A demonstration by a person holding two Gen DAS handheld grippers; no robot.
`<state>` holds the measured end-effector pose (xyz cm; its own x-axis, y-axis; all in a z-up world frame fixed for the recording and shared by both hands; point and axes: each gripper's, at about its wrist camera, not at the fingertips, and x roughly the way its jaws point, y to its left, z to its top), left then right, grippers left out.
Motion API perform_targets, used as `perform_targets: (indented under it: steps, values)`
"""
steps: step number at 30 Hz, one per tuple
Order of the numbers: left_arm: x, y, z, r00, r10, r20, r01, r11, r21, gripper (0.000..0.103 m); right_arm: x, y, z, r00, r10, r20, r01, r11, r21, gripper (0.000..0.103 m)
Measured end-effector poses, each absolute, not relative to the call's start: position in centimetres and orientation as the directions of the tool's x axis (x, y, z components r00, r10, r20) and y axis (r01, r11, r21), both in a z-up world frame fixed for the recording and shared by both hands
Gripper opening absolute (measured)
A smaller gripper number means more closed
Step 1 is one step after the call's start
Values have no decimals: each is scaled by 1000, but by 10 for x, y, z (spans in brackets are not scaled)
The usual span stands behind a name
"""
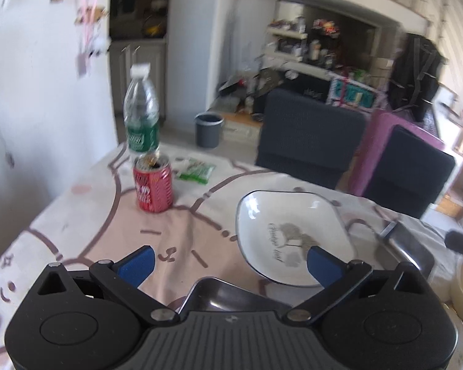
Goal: Organize plates and bowls
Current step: 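Reach both grippers to the white ginkgo plate and close them on its rim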
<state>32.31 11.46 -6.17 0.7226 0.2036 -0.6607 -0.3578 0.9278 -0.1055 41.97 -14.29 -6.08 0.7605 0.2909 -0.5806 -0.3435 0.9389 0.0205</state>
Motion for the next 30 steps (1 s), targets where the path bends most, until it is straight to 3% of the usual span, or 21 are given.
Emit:
perform_targets:
  steps: [6,10,18,20,21,23,28,30]
  values:
    - [364,132,-98,685,208,-698,-392,913,-112,103,468,-128,-94,707,333,-624,-395,918,43,103]
    - [382,145,-121,687,116,-718,-351,917,-188,103,494,-123,-111,693,342,-635,-399,915,58,103]
    - [413,160,-144,691,62,-720,-345,904,-253,103,537,-101,-138,625,359,-694,-419,903,89,103]
    - [420,163,-148,703,15,-711,-318,901,-295,98,549,-95,-144,593,389,-705,-427,894,135,103]
    - [424,165,-150,702,-3,-713,-310,899,-309,95,553,-96,-146,582,398,-709,-420,894,157,100]
    - [431,167,-155,694,-33,-719,-295,898,-326,78,563,-97,-151,564,429,-706,-409,888,212,86]
    - [444,175,-167,683,-90,-725,-283,882,-376,54,578,-95,-164,494,472,-730,-386,872,302,49]
    - [449,177,-173,672,-109,-732,-278,880,-386,45,581,-93,-169,462,483,-744,-383,865,324,44]
